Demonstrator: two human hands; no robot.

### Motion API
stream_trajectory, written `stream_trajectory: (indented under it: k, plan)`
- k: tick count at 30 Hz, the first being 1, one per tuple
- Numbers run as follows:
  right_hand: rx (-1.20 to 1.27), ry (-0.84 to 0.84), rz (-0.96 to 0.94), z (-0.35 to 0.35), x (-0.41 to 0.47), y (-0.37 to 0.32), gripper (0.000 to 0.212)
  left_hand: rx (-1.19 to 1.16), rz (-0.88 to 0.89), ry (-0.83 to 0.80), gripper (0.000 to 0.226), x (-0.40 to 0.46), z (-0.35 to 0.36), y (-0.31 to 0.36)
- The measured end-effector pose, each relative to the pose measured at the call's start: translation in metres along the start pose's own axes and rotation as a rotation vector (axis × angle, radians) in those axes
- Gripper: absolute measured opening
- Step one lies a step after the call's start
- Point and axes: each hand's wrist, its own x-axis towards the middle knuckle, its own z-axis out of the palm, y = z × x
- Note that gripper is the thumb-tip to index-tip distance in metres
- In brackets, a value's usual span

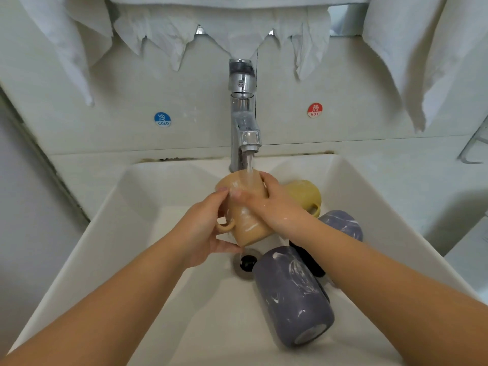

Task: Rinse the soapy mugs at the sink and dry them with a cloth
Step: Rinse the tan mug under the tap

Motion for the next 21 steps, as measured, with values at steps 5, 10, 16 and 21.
stream_trajectory:
  k: [5, 10, 16, 21]
  plan:
    - [-0.216, 0.081, -0.009, 0.005, 0.006, 0.004, 0.058, 0.119, 0.000, -0.010, 0.047, -0.001, 0.005, -0.002]
    - [-0.236, 0.092, 0.006, -0.001, 0.007, 0.003, 0.065, 0.005, -0.097, -0.007, 0.072, 0.003, 0.001, -0.003]
    - [0.006, -0.003, 0.164, -0.005, 0.012, 0.009, 0.083, -0.032, -0.114, -0.081, 0.050, 0.004, -0.005, -0.005]
    - [0.081, -0.014, 0.168, 0.001, 0.015, 0.007, 0.096, -0.064, -0.104, -0.143, 0.028, 0.004, -0.009, -0.003]
